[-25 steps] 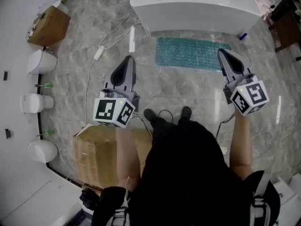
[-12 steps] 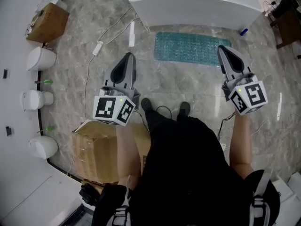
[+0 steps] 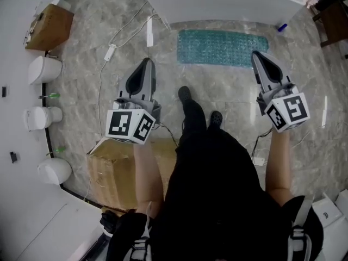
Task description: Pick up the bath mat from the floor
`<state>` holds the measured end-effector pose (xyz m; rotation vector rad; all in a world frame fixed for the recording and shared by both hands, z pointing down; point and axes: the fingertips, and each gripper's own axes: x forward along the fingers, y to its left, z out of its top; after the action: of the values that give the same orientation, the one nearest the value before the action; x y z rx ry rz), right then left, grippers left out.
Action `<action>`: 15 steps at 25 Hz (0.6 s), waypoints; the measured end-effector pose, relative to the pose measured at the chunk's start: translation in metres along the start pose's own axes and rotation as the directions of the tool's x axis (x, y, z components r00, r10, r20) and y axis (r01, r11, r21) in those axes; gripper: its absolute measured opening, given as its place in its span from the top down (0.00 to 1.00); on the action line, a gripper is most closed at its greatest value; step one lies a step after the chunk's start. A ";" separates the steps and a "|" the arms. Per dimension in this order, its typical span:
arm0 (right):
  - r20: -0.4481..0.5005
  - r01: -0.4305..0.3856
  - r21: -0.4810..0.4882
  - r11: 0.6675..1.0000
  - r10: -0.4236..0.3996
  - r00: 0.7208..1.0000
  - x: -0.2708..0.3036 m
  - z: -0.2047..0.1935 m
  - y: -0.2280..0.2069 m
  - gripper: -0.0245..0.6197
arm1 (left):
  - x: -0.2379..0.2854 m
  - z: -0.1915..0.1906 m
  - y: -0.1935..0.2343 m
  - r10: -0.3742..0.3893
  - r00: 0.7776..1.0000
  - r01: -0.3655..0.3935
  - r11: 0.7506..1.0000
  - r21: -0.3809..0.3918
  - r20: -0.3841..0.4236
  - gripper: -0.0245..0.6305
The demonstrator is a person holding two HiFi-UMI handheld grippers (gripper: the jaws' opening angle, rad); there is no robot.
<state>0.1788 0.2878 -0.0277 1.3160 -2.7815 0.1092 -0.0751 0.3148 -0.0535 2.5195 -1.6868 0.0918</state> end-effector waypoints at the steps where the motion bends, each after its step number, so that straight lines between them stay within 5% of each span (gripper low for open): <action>1: -0.001 0.004 0.004 1.000 -0.004 1.000 0.005 -0.001 0.000 0.94 | 0.004 -0.001 0.004 -0.005 1.000 0.005 1.000 0.002 -0.004 0.95; 15: -0.032 0.055 -0.021 0.998 -0.056 0.998 0.133 0.018 0.013 0.94 | 0.091 0.013 0.116 -0.137 0.990 0.137 0.991 -0.007 0.021 0.95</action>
<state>0.0839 0.1924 -0.0347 1.3730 -2.7093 0.0988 -0.1473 0.1860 -0.0495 2.6298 -1.5125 0.0470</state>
